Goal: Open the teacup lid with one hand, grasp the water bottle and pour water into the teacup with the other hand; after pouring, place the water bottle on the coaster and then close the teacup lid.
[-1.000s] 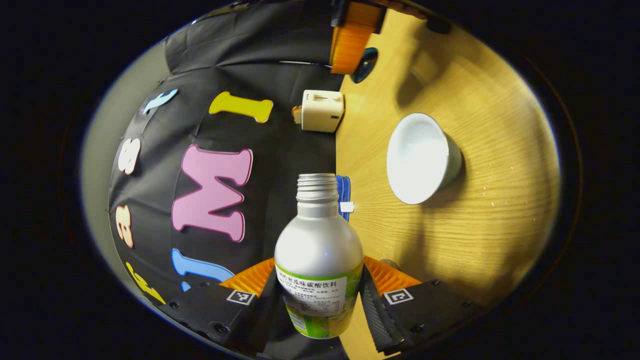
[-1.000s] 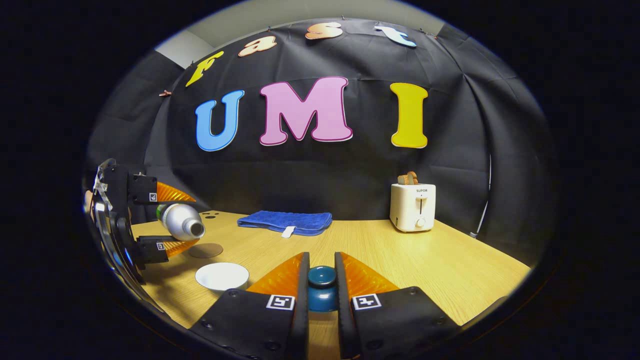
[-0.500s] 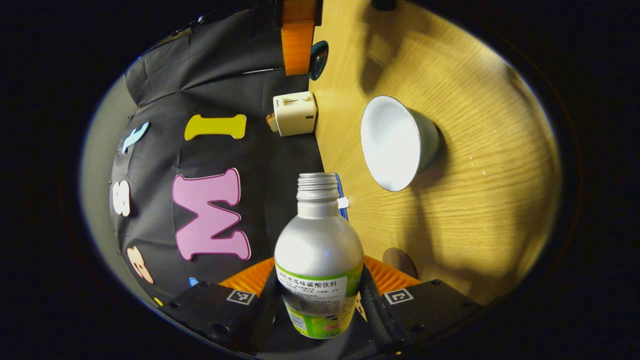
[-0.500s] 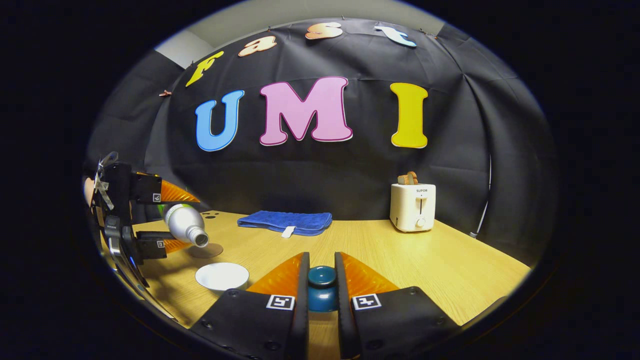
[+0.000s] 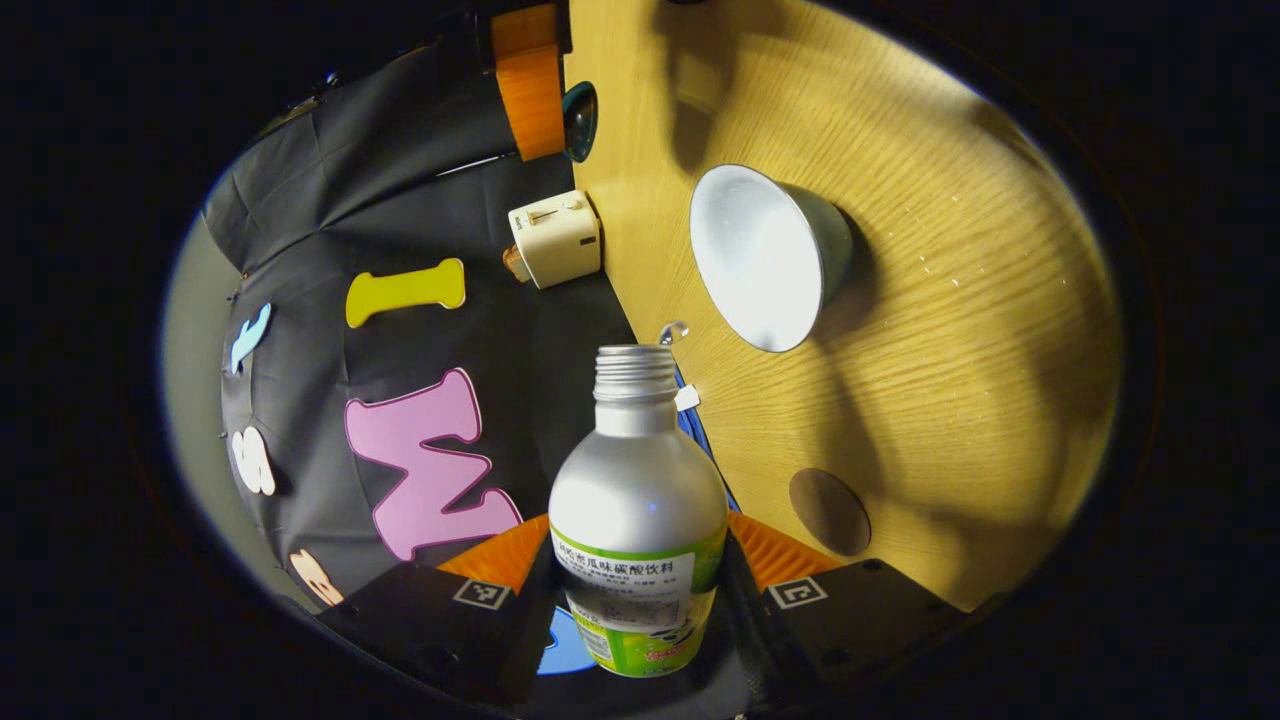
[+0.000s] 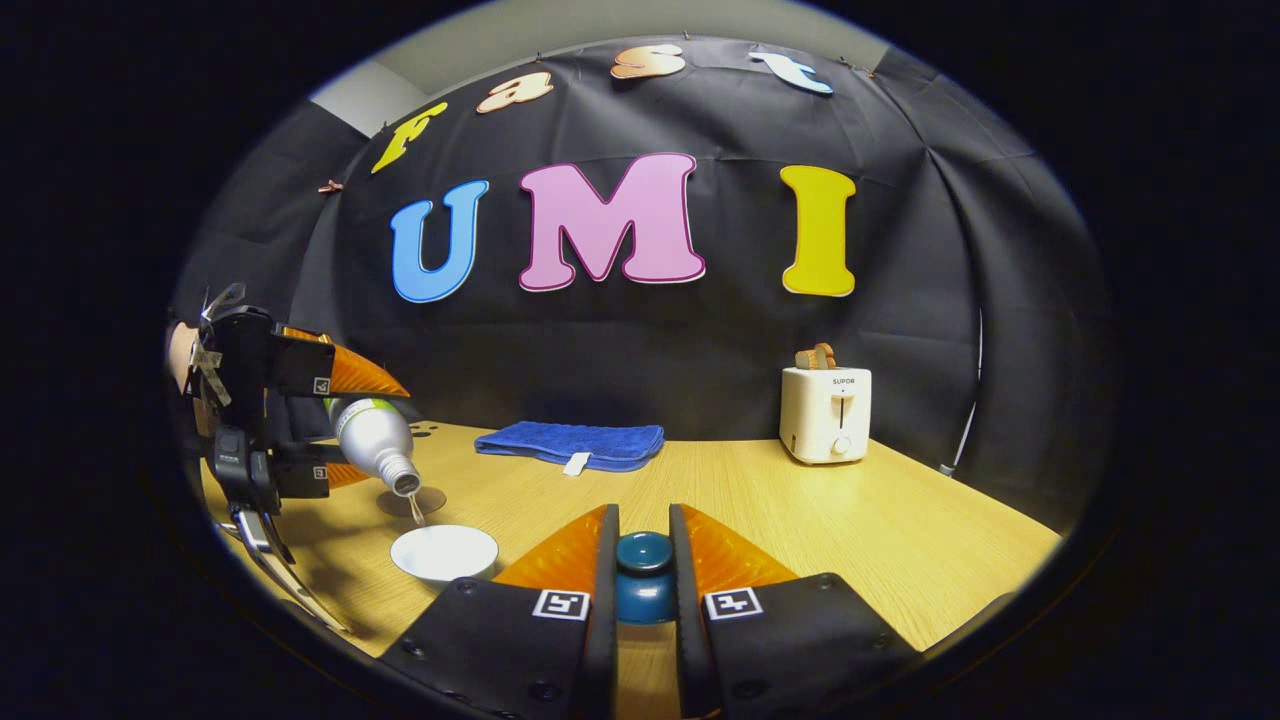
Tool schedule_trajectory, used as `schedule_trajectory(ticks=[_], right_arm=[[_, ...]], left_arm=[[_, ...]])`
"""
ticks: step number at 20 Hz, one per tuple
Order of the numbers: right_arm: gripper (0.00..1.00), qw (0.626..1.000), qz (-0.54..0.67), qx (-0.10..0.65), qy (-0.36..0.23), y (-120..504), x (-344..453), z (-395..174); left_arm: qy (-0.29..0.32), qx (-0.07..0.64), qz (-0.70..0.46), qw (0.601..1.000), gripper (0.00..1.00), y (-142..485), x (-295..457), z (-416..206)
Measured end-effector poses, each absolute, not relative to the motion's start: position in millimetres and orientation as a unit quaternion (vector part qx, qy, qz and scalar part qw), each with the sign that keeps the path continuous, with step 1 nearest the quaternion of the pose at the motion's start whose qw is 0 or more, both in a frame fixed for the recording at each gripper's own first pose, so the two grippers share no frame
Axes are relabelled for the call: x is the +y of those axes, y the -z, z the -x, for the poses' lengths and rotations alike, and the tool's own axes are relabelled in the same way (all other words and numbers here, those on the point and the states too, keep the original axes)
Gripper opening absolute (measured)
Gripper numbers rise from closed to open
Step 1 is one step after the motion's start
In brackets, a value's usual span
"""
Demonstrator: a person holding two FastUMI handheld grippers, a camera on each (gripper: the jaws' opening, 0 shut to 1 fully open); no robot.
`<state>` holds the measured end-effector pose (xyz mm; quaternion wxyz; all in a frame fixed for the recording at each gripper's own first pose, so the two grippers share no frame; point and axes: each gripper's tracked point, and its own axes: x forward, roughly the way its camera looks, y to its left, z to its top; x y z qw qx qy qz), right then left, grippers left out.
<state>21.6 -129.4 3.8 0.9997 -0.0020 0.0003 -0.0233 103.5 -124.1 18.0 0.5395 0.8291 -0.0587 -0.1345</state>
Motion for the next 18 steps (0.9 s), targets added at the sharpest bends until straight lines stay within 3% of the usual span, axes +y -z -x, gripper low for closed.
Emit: schedule_trajectory(ticks=[18], right_arm=[[0.27,1.000,0.002,0.000,0.021,-4.0,-128.5,-21.4]], left_arm=[[0.150,-0.064,-0.884,0.438,0.78,-24.1,-128.8,-102.8]])
